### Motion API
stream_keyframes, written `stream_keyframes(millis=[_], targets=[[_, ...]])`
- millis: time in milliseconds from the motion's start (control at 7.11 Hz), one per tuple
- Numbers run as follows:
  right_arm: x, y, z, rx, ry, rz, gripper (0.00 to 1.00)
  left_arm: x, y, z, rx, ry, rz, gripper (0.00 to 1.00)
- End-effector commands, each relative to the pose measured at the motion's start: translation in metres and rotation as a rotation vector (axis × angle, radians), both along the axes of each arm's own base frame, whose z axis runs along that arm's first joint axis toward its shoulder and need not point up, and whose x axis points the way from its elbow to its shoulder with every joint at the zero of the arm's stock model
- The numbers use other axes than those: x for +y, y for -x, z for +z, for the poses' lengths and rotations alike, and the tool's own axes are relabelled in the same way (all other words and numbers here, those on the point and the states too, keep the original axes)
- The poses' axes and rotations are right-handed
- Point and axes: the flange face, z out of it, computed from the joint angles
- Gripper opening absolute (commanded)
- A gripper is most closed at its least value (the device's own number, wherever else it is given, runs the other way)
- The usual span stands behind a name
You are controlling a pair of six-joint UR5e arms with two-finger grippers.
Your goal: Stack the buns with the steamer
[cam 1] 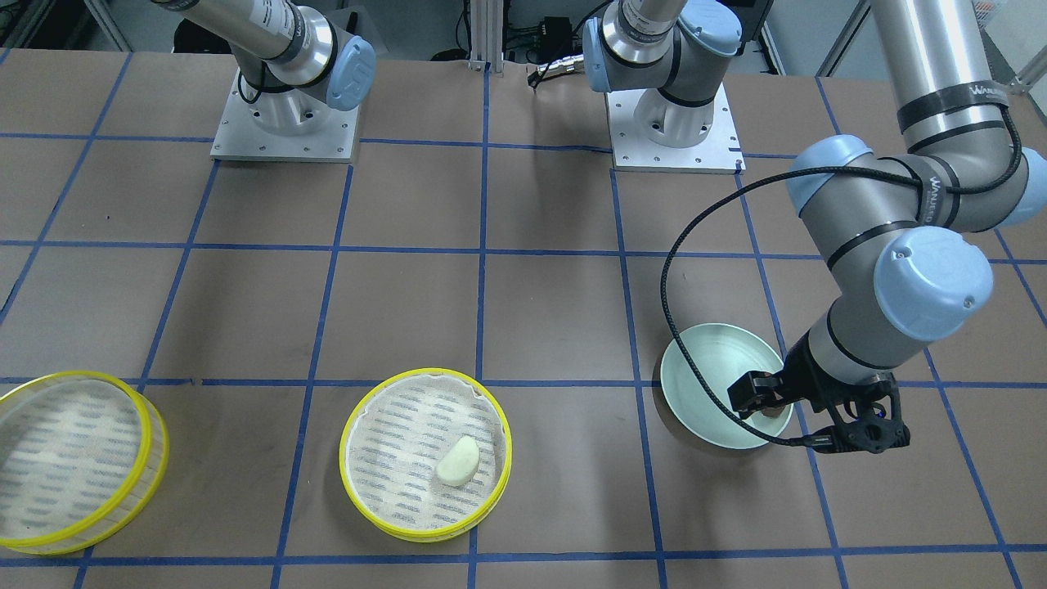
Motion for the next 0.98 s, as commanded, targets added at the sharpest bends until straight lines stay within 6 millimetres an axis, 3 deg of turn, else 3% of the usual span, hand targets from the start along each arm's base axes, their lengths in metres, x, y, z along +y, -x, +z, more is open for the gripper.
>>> stream_keyframes(millis=[0, 141, 281, 422, 562, 703, 844], targets=[[0.01, -0.009, 0.034, -0.02, -0.02, -0.032, 0.0, 0.017, -0.03, -0.05, -0.075, -0.097, 0.02, 1.0], [0.016, -0.022, 0.057, -0.039, -0.028, -0.086, 0.0, 0.017, -0.034, -0.072, -0.077, -0.092, 0.026, 1.0], [0.013, -0.044, 0.067, -0.051, -0.028, -0.107, 0.0, 0.016, -0.035, -0.089, -0.067, -0.116, 0.032, 1.0], [0.007, -0.071, 0.072, -0.059, -0.022, -0.097, 0.0, 0.015, -0.034, -0.099, -0.055, -0.129, 0.045, 1.0], [0.002, -0.113, 0.091, -0.052, -0.001, -0.07, 0.0, 0.017, -0.034, -0.104, -0.051, -0.145, 0.044, 1.0], [0.001, -0.133, 0.086, -0.067, -0.009, -0.084, 0.0, 0.02, -0.034, -0.1, -0.057, -0.153, 0.044, 0.96], [0.002, -0.173, 0.084, -0.086, -0.013, -0.113, 0.0, 0.022, -0.033, -0.107, -0.046, -0.182, 0.059, 0.84]])
